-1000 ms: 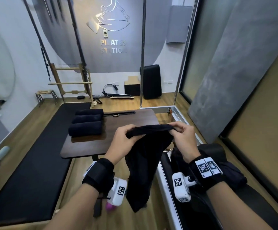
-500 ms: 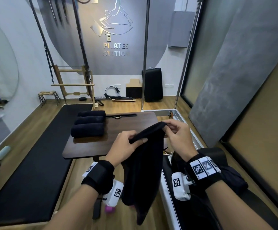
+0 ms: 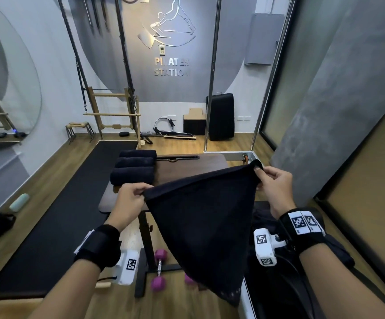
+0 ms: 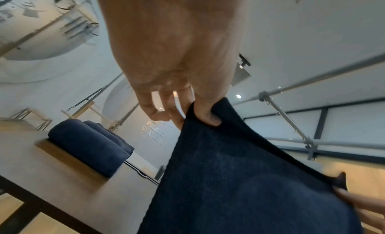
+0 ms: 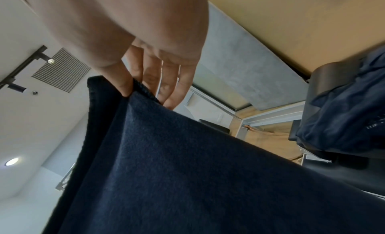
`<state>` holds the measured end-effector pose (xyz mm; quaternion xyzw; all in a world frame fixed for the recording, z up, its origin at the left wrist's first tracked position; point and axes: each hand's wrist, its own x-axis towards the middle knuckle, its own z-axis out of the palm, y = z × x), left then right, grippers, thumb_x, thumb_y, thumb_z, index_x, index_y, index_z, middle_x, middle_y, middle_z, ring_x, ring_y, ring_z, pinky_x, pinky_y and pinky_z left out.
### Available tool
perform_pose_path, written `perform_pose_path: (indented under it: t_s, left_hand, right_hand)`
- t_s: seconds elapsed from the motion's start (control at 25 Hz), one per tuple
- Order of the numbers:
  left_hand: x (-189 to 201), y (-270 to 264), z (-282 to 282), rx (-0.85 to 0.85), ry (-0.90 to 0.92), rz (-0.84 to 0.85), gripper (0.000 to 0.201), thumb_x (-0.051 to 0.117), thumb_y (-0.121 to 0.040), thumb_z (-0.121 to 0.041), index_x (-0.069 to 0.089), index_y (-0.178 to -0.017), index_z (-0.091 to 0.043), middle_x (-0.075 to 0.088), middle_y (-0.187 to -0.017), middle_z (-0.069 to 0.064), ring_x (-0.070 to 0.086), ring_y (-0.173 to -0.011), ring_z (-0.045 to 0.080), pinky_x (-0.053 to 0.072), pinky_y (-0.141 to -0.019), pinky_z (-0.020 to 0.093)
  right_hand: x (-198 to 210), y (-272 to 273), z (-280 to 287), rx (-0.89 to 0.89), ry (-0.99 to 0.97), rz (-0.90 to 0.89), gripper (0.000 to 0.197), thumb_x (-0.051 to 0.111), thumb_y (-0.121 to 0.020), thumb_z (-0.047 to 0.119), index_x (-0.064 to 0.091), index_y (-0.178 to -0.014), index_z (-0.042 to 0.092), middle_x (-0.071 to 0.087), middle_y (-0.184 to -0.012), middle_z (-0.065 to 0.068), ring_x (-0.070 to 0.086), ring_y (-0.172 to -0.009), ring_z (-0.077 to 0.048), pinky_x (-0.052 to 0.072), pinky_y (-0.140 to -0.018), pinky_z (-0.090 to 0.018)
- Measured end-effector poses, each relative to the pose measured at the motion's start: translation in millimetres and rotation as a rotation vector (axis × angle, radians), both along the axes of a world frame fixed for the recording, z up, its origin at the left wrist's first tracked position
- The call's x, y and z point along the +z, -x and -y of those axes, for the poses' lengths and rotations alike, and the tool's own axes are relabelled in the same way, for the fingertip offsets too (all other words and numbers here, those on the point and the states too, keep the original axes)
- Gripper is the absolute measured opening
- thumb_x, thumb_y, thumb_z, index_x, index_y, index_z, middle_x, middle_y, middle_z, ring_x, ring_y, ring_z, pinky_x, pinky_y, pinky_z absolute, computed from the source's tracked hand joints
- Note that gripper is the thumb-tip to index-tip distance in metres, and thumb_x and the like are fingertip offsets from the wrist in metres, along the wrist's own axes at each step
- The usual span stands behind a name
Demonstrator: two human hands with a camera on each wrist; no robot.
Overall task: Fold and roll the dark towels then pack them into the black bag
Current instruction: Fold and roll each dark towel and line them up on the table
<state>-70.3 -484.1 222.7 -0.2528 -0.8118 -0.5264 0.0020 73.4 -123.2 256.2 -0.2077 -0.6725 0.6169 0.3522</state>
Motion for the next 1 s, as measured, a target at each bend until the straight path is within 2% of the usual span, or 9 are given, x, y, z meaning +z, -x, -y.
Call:
perform_pose_path:
  t_s: [0.08,0.24,0.36,0.48,0.56,0.68,0.76,0.88,1.0]
  left_hand:
    - [4,2,2,0.004,-0.083,-0.039,0.037,0.061,-0.099,0.008,0.083,-0.101,-0.022,0.081,-0.096,-0.009,0.074,-0.097,0.005,0.056,-0.075,0.015]
    - [10,2,-2,0.019,-0.296,-0.01,0.007,0.073,-0.099,-0.017,0.08,-0.098,-0.019,0.08,-0.093,0.002,0.076,-0.093,0.015,0.059,-0.076,0.022]
    - [11,2,-6,0.1,-0.38,-0.031,0.01,0.074,-0.098,-0.021,0.081,-0.095,-0.028,0.08,-0.09,-0.003,0.075,-0.089,0.009,0.057,-0.075,0.018]
    - [9,5,-9,0.165,-0.452,-0.018,0.022,0.075,-0.098,-0.023,0.081,-0.086,-0.041,0.079,-0.083,-0.007,0.072,-0.083,0.003,0.057,-0.075,0.016]
    - [6,13,-13,0.199,-0.455,-0.004,0.021,0.076,-0.097,-0.025,0.079,-0.08,-0.036,0.076,-0.078,-0.008,0.069,-0.079,0.002,0.055,-0.071,0.014]
    - [2,35,-21,0.312,-0.432,0.025,0.01,0.082,-0.092,-0.026,0.078,-0.085,-0.022,0.068,-0.081,-0.003,0.063,-0.079,0.009,0.049,-0.066,0.009]
    - [-1,54,-29,0.382,-0.43,0.069,0.01,0.085,-0.088,-0.029,0.079,-0.082,-0.024,0.064,-0.078,-0.006,0.06,-0.074,0.005,0.047,-0.061,0.006]
    - [-6,90,-51,0.381,-0.433,0.189,0.022,0.084,-0.09,-0.032,0.077,-0.07,-0.026,0.063,-0.058,-0.01,0.056,-0.053,0.004,0.051,-0.051,0.018]
    - [-16,137,-82,0.382,-0.455,0.341,0.021,0.078,-0.095,-0.032,0.077,-0.095,-0.011,0.074,-0.065,0.008,0.063,-0.045,0.016,0.045,-0.042,0.02]
  right_hand:
    - [-4,1,-4,-0.006,0.001,0.028,0.015,0.075,-0.096,0.023,0.08,-0.091,0.01,0.08,-0.081,-0.004,0.072,-0.068,-0.01,0.055,-0.056,-0.021]
    - [-14,1,-8,-0.043,0.007,0.075,0.013,0.08,-0.091,0.025,0.079,-0.088,0.013,0.08,-0.083,-0.006,0.076,-0.08,-0.022,0.059,-0.066,-0.032]
    - [-19,-2,-7,-0.065,0.013,0.075,0.014,0.083,-0.089,0.028,0.079,-0.081,0.017,0.079,-0.082,-0.008,0.076,-0.079,-0.024,0.061,-0.069,-0.037]
    - [-20,-1,-3,-0.033,0.005,0.047,0.009,0.081,-0.091,0.025,0.08,-0.081,0.026,0.079,-0.08,-0.007,0.077,-0.078,-0.022,0.06,-0.064,-0.03]
    - [-20,7,-2,-0.034,0.012,0.038,0.008,0.082,-0.09,0.022,0.08,-0.086,0.029,0.079,-0.08,-0.006,0.078,-0.078,-0.021,0.059,-0.064,-0.026]
    - [-26,31,-8,-0.059,-0.002,0.06,0.007,0.082,-0.09,0.023,0.079,-0.095,0.026,0.079,-0.081,-0.008,0.078,-0.082,-0.023,0.062,-0.076,-0.036]
    - [-30,51,-16,-0.067,-0.016,0.063,0.005,0.081,-0.089,0.026,0.078,-0.094,0.026,0.079,-0.082,-0.004,0.078,-0.083,-0.022,0.061,-0.08,-0.038]
    - [-39,90,-33,-0.123,-0.031,0.059,0.004,0.084,-0.086,0.028,0.08,-0.088,0.027,0.068,-0.065,0.007,0.066,-0.064,-0.012,0.057,-0.068,-0.032]
    - [-55,137,-54,-0.084,0.097,0.079,0.011,0.078,-0.091,0.027,0.075,-0.094,0.017,0.07,-0.06,-0.007,0.057,-0.045,-0.019,0.045,-0.045,-0.027]
